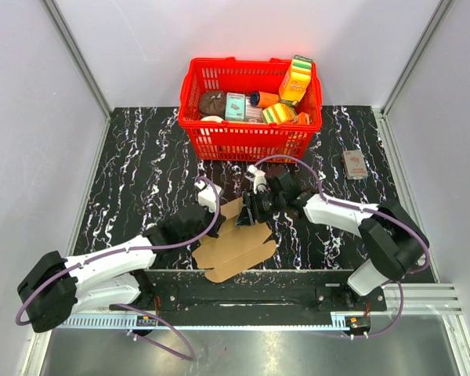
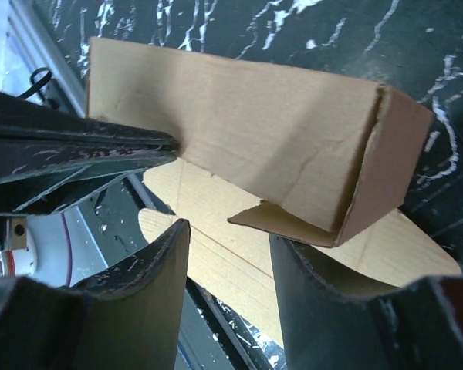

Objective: Fold the paper box

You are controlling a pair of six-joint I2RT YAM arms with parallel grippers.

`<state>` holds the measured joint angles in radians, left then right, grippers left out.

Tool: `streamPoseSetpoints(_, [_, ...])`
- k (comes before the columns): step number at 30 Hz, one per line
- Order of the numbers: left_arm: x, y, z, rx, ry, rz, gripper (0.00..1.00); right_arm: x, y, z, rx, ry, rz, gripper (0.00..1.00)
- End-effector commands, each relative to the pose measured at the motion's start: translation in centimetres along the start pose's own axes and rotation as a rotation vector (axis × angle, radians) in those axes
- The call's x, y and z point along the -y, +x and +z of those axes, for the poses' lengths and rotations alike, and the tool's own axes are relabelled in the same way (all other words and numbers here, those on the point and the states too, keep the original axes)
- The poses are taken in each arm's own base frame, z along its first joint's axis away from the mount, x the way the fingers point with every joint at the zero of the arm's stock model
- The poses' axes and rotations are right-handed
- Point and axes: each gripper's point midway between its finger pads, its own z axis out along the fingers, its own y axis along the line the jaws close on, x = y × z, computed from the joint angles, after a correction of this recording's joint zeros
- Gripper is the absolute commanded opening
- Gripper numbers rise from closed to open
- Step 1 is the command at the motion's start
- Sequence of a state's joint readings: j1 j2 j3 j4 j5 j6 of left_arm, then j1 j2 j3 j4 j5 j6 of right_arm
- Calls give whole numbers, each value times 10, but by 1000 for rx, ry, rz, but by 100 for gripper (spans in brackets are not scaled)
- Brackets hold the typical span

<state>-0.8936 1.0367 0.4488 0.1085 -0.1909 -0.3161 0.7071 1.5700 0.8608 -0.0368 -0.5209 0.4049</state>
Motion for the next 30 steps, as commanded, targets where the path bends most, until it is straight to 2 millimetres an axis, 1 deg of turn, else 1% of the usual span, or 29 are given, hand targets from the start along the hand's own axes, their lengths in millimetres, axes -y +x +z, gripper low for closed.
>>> streamPoseSetpoints(1, [4, -9, -1, 27, 14, -26, 0, -36, -10, -1, 54, -203, -106, 52])
streamPoseSetpoints(5, [3, -8, -1, 23, 12, -29, 0, -42, -10, -7, 72, -232, -143, 54])
streamPoseSetpoints(6, [3, -8, -1, 22, 11, -29, 0, -41, -8, -9, 66, -218, -143, 54])
streamPoseSetpoints(7, [3, -7, -1, 21, 11, -30, 0, -44, -11, -15, 78, -211, -159, 56])
streamPoseSetpoints(8, [3, -8, -1, 22, 11, -29, 0, -42, -15, -18, 98, -181, -180, 57])
streamPoseSetpoints(9, [3, -8, -1, 22, 10, -27, 0, -38, -12, -21, 84, -154, -173, 58])
streamPoseSetpoints(10, [2, -8, -1, 23, 8, -29, 0, -39, -19, -28, 113, -128, -203, 59])
streamPoseSetpoints(11, [2, -8, -1, 22, 6, -27, 0, -38, -21, -32, 119, -106, -211, 60])
streamPoseSetpoints(12, [2, -8, -1, 20, 4, -25, 0, -32, -14, -36, 92, -63, -193, 60])
streamPoseSetpoints(13, [2, -9, -1, 24, 5, -26, 0, -28, -22, -43, 130, -12, -211, 61])
streamPoseSetpoints(14, [2, -10, -1, 24, 4, -24, 0, -25, -24, -48, 142, 21, -211, 62])
streamPoseSetpoints(15, [1, -9, -2, 23, 2, -24, 0, -19, -21, -53, 134, 63, -202, 63])
streamPoseSetpoints(16, [1, -11, -2, 28, 2, -23, 0, -13, -28, -62, 178, 124, -211, 64])
streamPoseSetpoints(17, [2, -12, -2, 30, 2, -20, 0, -8, -30, -67, 197, 167, -207, 67])
streamPoseSetpoints(18, [1, -12, -2, 32, 1, -21, 0, 1, -28, -72, 202, 224, -188, 68])
streamPoseSetpoints(19, [1, -11, -3, 29, 0, -22, 0, 14, -36, -83, 253, 321, -167, 69])
streamPoseSetpoints(20, [1, -13, -3, 32, 0, -22, 0, 21, -36, -88, 263, 370, -152, 69])
streamPoseSetpoints(21, [1, -12, -3, 30, 1, -22, 0, 30, -32, -93, 253, 424, -133, 69])
streamPoseSetpoints(22, [2, -13, -3, 33, 2, -22, 0, 45, -34, -99, 271, 508, -112, 69])
streamPoseSetpoints(24, [2, -14, -3, 33, 2, -22, 0, 57, -28, -100, 251, 566, -100, 66])
streamPoseSetpoints(25, [1, -14, -3, 33, 0, -22, 0, 66, -23, -95, 228, 591, -92, 66])
streamPoseSetpoints(27, [1, -16, -5, 37, -2, -20, 0, 72, -18, -88, 197, 601, -85, 64])
streamPoseSetpoints(28, [1, -16, -5, 36, -4, -18, 0, 74, -12, -80, 174, 582, -88, 64])
streamPoseSetpoints(29, [1, -17, -6, 36, -2, -17, 0, 74, -11, -76, 173, 565, -95, 64])
streamPoseSetpoints(30, [1, -18, -6, 40, -4, -16, 0, 69, -19, -71, 213, 530, -113, 64])
